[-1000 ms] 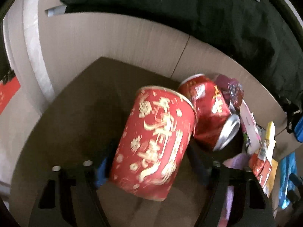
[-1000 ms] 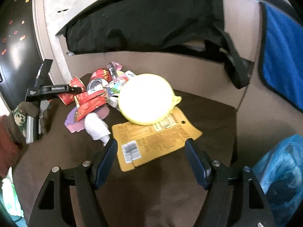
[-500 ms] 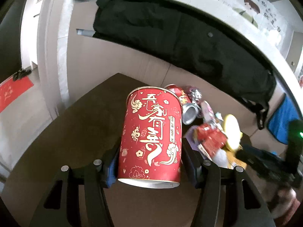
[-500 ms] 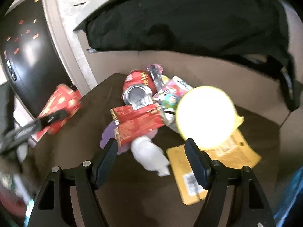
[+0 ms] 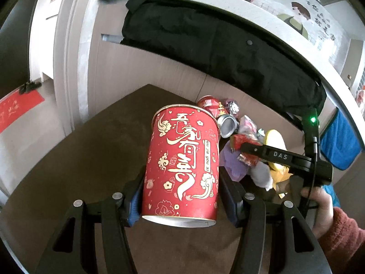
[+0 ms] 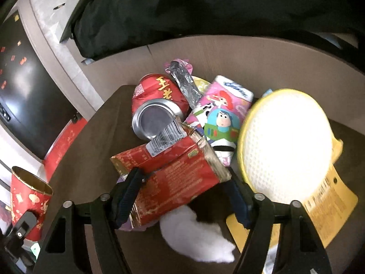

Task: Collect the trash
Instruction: 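Grasp the red snack wrapper with the right gripper while the left gripper holds the cup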

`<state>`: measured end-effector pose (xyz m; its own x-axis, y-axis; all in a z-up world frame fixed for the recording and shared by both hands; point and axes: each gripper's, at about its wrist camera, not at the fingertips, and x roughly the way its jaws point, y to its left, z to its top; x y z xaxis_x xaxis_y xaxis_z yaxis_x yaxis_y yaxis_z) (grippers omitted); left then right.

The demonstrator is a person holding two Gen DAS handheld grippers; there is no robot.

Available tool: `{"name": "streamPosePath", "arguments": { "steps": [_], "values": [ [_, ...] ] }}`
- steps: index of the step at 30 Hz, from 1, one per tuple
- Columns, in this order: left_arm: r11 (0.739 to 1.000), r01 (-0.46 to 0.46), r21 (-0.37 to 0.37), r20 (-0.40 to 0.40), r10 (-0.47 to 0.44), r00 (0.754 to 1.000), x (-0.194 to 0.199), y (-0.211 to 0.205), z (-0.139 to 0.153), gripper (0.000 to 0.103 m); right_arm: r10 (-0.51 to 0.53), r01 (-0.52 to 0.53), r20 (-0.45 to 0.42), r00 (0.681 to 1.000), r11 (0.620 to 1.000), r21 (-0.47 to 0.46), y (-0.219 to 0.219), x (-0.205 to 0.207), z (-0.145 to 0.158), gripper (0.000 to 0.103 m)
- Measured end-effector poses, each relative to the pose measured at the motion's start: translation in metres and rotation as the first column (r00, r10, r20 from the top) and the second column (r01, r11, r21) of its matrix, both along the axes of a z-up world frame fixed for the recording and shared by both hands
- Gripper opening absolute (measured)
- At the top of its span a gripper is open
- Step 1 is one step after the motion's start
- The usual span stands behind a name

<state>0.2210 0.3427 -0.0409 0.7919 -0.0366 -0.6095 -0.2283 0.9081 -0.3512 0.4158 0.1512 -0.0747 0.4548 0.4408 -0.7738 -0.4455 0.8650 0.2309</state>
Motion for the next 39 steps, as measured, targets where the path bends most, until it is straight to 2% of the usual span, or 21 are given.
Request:
{"name": "streamPosePath", "arguments": {
  "steps": [2, 4, 7, 13, 23, 25, 27, 28, 29, 33, 39],
  "values": [
    [1.000, 0.001, -0.005, -0.004, -0.001, 1.000, 0.000, -0.002, -0.002, 0.059, 0.013, -0.013, 0.016, 1.000, 1.000, -0.005, 0.000, -0.002, 0.004, 0.036],
    [1.000, 0.005, -0.011, -0.004, -0.005, 1.000, -0.001, -0.004, -0.002, 0.059, 0.029, -0.030, 0.025, 0.999, 1.000, 0.011, -0.004, -0.005, 0.009, 0.024],
    [1.000, 0.014, -0.018, -0.001, -0.014, 1.000, -0.001, -0.010, -0.001, 0.059, 0.059, -0.062, 0.046, 0.997, 0.997, 0.053, -0.016, -0.012, 0.021, 0.013],
    [0.999, 0.026, -0.028, 0.010, -0.026, 1.000, -0.006, -0.024, 0.006, 0.059, 0.086, -0.093, 0.087, 0.993, 0.992, 0.082, -0.040, -0.032, 0.048, 0.007],
    [0.996, 0.090, -0.018, 0.048, -0.089, 0.995, -0.016, -0.066, 0.025, 0.059, 0.078, -0.091, 0.142, 0.987, 0.992, 0.088, -0.091, -0.069, 0.078, 0.007],
    [0.996, 0.086, -0.014, 0.048, -0.086, 0.995, -0.017, -0.071, 0.026, 0.059, 0.076, -0.088, 0.136, 0.988, 0.992, 0.087, -0.099, -0.074, 0.077, 0.011],
    [0.996, 0.088, -0.021, 0.039, -0.087, 0.995, -0.015, -0.072, 0.023, 0.059, 0.079, -0.089, 0.115, 0.990, 0.992, 0.085, -0.104, -0.073, 0.071, 0.026],
    [0.996, 0.090, -0.023, 0.032, -0.089, 0.996, -0.014, -0.073, 0.022, 0.059, 0.080, -0.089, 0.108, 0.991, 0.993, 0.080, -0.105, -0.072, 0.068, 0.051],
    [0.996, 0.091, -0.023, 0.024, -0.091, 0.996, -0.013, -0.072, 0.019, 0.059, 0.083, -0.090, 0.102, 0.991, 0.993, 0.075, -0.104, -0.072, 0.064, 0.068],
    [0.996, 0.085, -0.032, -0.002, -0.085, 0.996, -0.010, -0.065, 0.009, 0.059, 0.065, -0.070, 0.062, 0.996, 0.993, 0.092, -0.103, -0.063, 0.049, 0.068],
    [0.997, 0.053, -0.055, -0.024, -0.054, 0.998, -0.005, -0.044, -0.004, 0.059, 0.000, 0.020, -0.107, 0.994, 0.984, 0.177, -0.086, -0.020, 0.012, 0.068]
  ]
}}
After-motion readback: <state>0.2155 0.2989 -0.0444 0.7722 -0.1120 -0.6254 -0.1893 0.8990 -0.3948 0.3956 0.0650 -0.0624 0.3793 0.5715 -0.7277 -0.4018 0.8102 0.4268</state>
